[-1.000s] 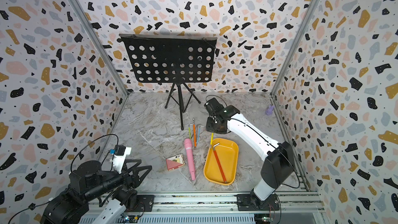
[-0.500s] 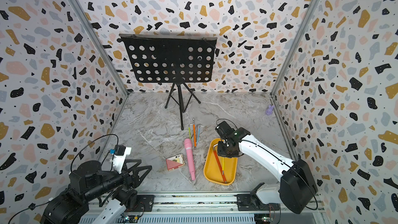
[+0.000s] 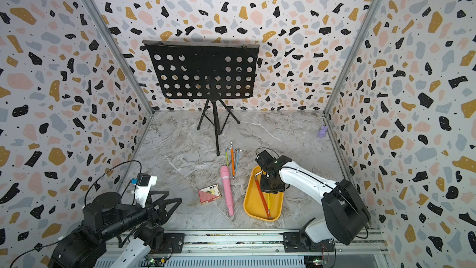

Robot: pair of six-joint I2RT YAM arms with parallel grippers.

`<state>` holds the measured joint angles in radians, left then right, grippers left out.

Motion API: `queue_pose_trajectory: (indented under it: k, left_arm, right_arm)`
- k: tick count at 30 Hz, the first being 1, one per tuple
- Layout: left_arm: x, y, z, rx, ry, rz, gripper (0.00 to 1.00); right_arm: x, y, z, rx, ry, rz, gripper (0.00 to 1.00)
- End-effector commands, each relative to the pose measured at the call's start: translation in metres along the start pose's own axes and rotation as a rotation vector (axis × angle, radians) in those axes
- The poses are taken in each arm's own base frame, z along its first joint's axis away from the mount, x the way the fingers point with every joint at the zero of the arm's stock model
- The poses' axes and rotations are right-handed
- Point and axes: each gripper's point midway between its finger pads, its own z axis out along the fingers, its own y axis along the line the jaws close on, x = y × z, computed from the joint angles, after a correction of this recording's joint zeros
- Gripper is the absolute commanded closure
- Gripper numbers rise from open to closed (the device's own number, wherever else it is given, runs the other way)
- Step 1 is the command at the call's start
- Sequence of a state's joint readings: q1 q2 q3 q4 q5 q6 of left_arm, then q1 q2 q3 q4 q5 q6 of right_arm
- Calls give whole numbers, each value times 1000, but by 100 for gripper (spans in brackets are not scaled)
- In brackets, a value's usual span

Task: Put the hex key on the desktop into the storage box
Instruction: Place the Allen key in the storage box.

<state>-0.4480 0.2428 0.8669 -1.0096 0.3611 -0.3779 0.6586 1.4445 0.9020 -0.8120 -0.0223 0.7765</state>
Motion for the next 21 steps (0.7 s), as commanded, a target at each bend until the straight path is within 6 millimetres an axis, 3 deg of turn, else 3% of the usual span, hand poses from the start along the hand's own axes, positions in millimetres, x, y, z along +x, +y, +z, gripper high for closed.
queue_pose_trajectory:
  k: [1, 16, 17, 21]
  left_arm:
    - [-8, -6, -4, 17, -29, 17, 12]
    - [-9, -6, -4, 17, -31, 17, 12]
    - [-8, -6, -4, 18, -30, 17, 12]
    - [-8, -6, -4, 18, -29, 17, 12]
  right_arm:
    - [-3, -9, 2, 35, -14, -4, 100]
    - [-2, -19, 28, 84, 30, 17, 100]
    - [-3, -19, 28, 85, 30, 18, 98]
    - [-5, -19, 24, 82, 13, 18, 72]
